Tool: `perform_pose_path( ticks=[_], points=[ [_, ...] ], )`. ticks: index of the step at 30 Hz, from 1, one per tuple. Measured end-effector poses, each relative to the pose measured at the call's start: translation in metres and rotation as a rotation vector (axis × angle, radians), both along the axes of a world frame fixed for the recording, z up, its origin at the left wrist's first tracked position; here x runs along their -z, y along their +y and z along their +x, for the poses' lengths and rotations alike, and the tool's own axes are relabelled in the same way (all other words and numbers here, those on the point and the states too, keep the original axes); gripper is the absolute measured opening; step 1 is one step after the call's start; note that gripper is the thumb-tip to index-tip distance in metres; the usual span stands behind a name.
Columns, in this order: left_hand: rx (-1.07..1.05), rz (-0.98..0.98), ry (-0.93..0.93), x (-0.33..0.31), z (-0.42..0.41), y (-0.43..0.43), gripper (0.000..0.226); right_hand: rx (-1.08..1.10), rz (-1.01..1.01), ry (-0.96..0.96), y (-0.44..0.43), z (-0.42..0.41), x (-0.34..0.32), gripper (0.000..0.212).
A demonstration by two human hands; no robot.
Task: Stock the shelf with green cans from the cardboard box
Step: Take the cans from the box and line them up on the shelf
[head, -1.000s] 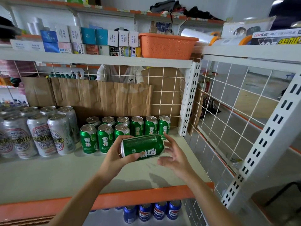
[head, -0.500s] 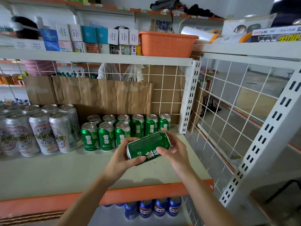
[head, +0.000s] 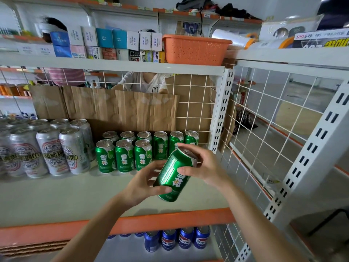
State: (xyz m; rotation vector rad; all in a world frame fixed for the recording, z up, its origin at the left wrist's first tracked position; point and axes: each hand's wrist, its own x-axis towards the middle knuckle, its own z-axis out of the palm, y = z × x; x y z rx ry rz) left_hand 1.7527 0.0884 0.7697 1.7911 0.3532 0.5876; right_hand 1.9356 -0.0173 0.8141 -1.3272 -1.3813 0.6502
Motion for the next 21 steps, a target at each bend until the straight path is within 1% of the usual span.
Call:
perform_pose_path(
  ticks=[3, 5, 8, 10, 14, 19, 21],
  points=[
    [-0.028, -0.006, -0.025, 0.003, 0.003, -0.004, 0.081, 0.014, 0.008, -0.003, 0.0, -0.003, 0.0, 0.071],
    [-0.047, -0.01, -0.033, 0.005, 0.004, -0.004, 0.081, 0.025, 0.013, -0.009, 0.0, -0.004, 0.001, 0.072],
    [-0.081, -0.049, -0.055, 0.009, 0.006, -0.006, 0.086, 0.061, 0.018, 0.025, 0.001, -0.005, 0.007, 0.093],
    [-0.101, -0.077, -0.085, 0.012, 0.006, -0.009, 0.087, 0.078, 0.029, 0.088, 0.002, -0.005, 0.013, 0.101],
    [-0.12, -0.123, -0.143, 0.015, 0.006, -0.016, 0.083, 0.091, 0.024, 0.181, -0.001, -0.004, 0.024, 0.1],
    [-0.141, -0.162, -0.18, 0.014, 0.007, -0.019, 0.084, 0.097, -0.004, 0.203, -0.005, -0.009, 0.045, 0.101],
    [-0.15, -0.191, -0.197, 0.013, 0.009, -0.021, 0.081, 0.108, -0.004, 0.206, -0.004, -0.013, 0.05, 0.1]
  ],
)
